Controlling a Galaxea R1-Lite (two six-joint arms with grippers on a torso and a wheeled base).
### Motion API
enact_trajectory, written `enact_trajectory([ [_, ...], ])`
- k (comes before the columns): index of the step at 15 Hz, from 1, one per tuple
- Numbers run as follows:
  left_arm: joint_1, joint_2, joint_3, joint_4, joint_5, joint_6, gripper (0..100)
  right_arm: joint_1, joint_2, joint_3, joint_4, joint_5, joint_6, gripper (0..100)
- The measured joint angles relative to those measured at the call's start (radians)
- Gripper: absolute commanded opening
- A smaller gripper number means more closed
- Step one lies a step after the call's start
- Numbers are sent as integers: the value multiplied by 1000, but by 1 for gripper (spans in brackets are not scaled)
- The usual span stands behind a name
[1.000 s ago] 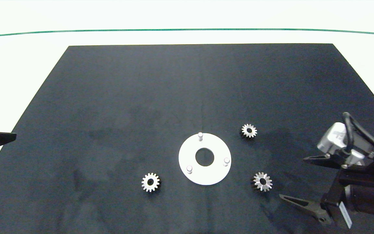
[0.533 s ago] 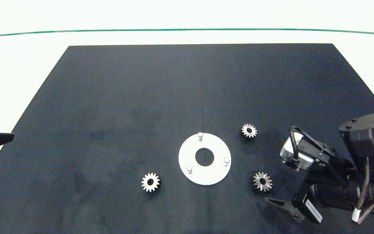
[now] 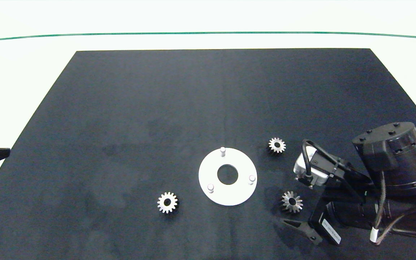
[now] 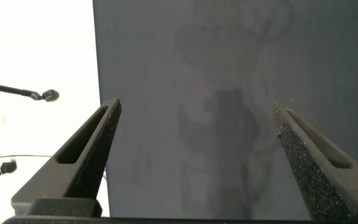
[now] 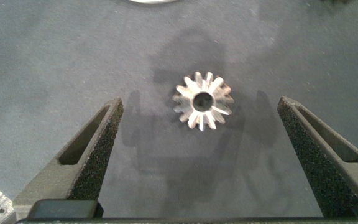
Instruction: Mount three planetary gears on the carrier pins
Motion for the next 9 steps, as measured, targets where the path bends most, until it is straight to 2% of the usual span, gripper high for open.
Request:
enact_trajectory([
  [5,-2,-14,0,0,0,0,100,6,34,-1,-51,-1,-2,100],
  [9,-2,-17,0,0,0,0,100,17,62,-1,-63,-3,-2,100],
])
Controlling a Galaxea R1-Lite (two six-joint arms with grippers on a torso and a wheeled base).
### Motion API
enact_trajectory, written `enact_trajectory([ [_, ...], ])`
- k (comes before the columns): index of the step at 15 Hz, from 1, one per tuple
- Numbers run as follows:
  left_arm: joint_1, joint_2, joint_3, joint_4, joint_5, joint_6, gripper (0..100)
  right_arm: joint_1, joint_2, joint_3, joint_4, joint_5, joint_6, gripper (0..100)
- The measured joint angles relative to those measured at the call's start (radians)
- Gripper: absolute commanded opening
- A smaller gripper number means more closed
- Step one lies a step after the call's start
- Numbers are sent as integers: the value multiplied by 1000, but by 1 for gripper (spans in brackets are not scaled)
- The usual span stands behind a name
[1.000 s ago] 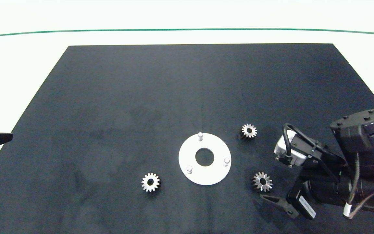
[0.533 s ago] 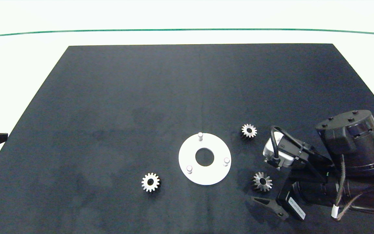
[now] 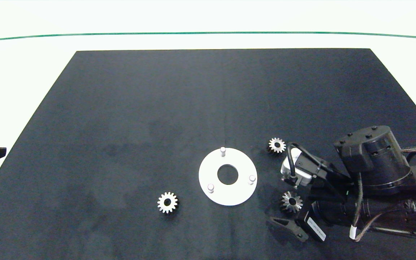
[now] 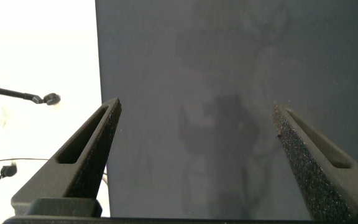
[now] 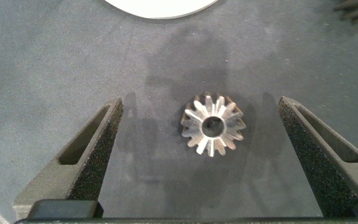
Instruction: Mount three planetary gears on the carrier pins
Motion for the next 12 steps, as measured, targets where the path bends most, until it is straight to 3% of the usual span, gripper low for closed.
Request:
enact_trajectory([
  [7,1,-9,-1,10,0,-1,100,1,19,0,0,-3,-1,87],
  [10,0,-9,-2,11,0,0,100,-3,21,8,3,-32,-1,81],
  [12,0,-10,-3,11,0,0,100,-5,21,17,3,-35,0,76],
])
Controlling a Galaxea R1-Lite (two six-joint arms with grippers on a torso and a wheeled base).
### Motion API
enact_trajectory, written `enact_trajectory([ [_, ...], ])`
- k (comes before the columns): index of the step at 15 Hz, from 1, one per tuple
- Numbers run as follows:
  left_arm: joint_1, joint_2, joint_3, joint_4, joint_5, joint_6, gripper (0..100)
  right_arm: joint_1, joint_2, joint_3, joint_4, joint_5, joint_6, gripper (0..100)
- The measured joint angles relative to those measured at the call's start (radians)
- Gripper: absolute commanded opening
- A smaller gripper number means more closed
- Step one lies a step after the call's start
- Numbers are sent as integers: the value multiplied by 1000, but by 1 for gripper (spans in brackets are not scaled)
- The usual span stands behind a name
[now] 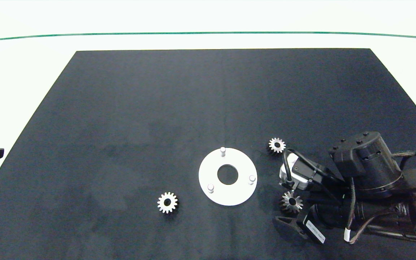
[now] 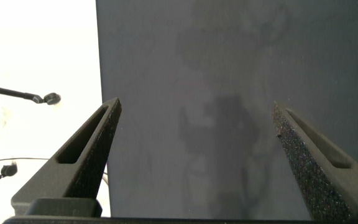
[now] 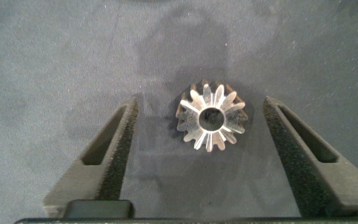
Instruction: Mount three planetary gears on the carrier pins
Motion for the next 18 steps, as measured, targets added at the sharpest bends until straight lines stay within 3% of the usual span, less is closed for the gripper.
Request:
enact_trajectory([
  [18,-1,-17,-1,-1,-1,0,100,-26,9,19,-4,6,2,40],
])
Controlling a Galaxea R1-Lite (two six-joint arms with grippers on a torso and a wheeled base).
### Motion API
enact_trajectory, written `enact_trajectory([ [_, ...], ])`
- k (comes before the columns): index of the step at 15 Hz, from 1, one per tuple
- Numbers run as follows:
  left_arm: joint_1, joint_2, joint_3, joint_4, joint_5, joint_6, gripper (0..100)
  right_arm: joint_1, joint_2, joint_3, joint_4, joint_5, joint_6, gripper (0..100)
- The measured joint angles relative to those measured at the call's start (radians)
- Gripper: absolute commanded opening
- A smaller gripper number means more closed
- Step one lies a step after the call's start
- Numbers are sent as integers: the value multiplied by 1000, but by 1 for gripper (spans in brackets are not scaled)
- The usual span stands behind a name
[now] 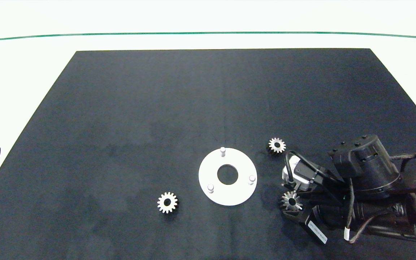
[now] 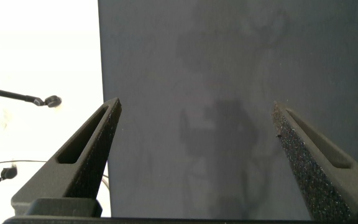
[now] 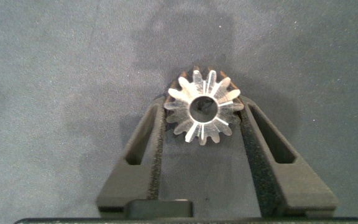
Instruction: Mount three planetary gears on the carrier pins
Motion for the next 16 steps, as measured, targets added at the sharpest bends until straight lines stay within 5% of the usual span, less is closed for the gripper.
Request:
enact_trajectory([
  [10,0,-5,-2,0,0,0,100,34,-63,-7,4,-6,3,22],
  [16,-5,-5,0,1,0,0,100,65,-80,-156,67,-10,3,22],
])
